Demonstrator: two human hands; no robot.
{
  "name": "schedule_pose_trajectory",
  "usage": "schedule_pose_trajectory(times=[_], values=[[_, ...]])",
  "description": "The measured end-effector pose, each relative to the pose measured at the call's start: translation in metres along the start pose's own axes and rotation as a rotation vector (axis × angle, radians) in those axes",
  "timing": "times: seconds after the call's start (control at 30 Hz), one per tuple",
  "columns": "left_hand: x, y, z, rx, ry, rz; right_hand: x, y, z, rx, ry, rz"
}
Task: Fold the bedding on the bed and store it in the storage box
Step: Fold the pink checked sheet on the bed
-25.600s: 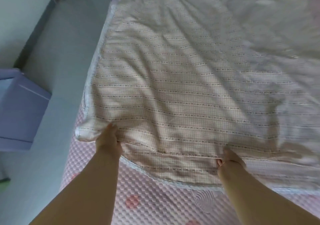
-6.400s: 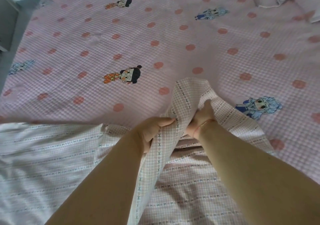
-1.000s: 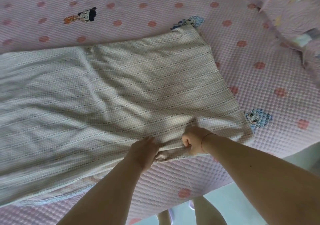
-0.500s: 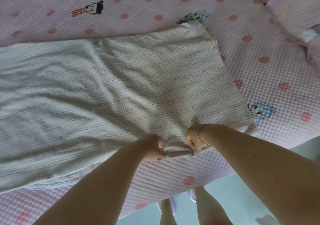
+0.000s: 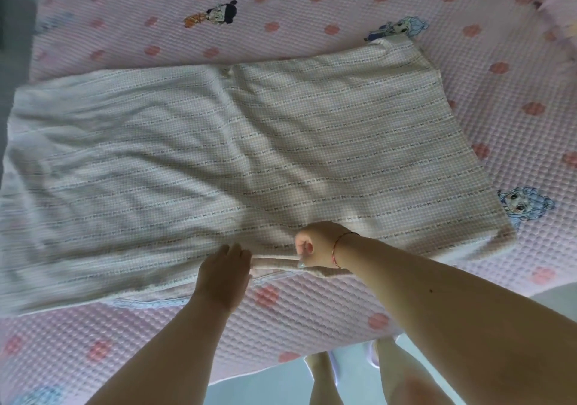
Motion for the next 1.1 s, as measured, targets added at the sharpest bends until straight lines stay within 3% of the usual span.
schedule_pose_trajectory(times=[0.13,0.27,0.4,0.47,0.53,0.6,0.63,0.7,0.77,0.87,0.93,1.03,1.1], values=[[-0.018,0.002,-0.004,0.031,-0.017,-0.046,-0.045,0.014,0.022,-0.048,-0.067,-0.216],[-0.032,0.013,0.0,0.009,-0.046,-0.048,-0.048,0.021,0.039,-0.003,0.05,-0.449],[-0.033,0.006,0.002,0.048,-0.044,-0.05,-0.047,0.031,0.044,-0.167,0.009,-0.418],[-0.032,0.01,0.0,-0.045,-0.005,-0.036,-0.052,0.041,0.04,-0.3,-0.08,-0.401],[-0.034,0.022,-0.007,-0.245,0.001,-0.164,-0.056,0.047,0.033,-0.404,-0.12,-0.462],[-0.033,0.032,-0.021,-0.485,-0.007,-0.261,-0.054,0.035,0.034,-0.276,-0.079,-0.333],[-0.034,0.033,-0.025,-0.515,0.011,-0.24,-0.052,0.024,0.037,-0.135,-0.042,-0.224],[-0.04,0.022,-0.026,-0.368,0.037,-0.197,-0.05,0.016,0.04,-0.005,-0.019,-0.134],[-0.052,0.014,-0.023,-0.17,-0.01,-0.144,-0.055,0.031,0.039,-0.187,-0.041,-0.193],[-0.058,0.028,-0.03,-0.335,-0.086,-0.151,-0.061,0.054,0.034,-0.516,-0.037,-0.248],[-0.051,0.031,-0.033,-0.383,-0.029,-0.112,-0.063,0.047,0.037,-0.463,-0.05,-0.235],[-0.052,0.02,-0.026,-0.19,0.001,-0.134,-0.059,0.027,0.048,-0.191,-0.021,-0.195],[-0.051,0.019,-0.021,-0.177,-0.019,-0.114,-0.058,0.034,0.046,-0.253,-0.028,-0.271]])
Point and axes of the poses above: each hand's wrist, its own z-axis towards the middle knuckle, its own y-axis out of the palm, x = y × z, the point moved 6 cm from there along z, towards the middle knuckle, and after that the axes turned 8 degrees about -z, right-handed, at the moved point
